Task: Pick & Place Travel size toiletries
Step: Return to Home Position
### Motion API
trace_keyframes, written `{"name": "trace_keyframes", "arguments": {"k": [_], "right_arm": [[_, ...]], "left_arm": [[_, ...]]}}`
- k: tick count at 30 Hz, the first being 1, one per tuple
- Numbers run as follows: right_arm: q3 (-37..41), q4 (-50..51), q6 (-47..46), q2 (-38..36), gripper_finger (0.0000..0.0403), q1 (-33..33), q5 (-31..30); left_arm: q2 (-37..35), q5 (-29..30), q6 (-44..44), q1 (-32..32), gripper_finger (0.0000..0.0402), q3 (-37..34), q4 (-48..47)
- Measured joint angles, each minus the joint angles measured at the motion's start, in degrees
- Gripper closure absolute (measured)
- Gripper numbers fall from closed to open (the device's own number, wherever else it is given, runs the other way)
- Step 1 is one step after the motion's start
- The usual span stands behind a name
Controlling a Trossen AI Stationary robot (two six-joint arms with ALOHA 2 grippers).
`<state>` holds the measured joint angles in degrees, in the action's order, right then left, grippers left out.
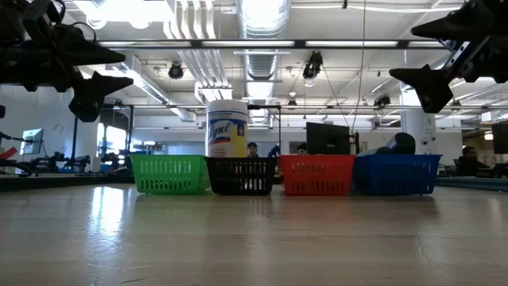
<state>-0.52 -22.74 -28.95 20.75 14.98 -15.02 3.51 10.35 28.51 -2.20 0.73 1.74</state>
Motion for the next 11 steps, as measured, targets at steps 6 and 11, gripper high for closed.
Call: {"name": "trace_keyframes", "arguments": {"k": [6, 11], "right_arm": [[-0.01, 0.0, 0.0, 0.0, 0.0099, -0.01, -0.01], [-0.01, 0.0, 0.0, 0.02, 0.0111, -0.02, -0.01]], "left_arm": [[0.0, 0.0, 0.0, 0.0, 0.0184, 0.0, 0.0], [0.0, 0.0, 0.0, 0.0, 0.0184, 0.0, 0.0]]}}
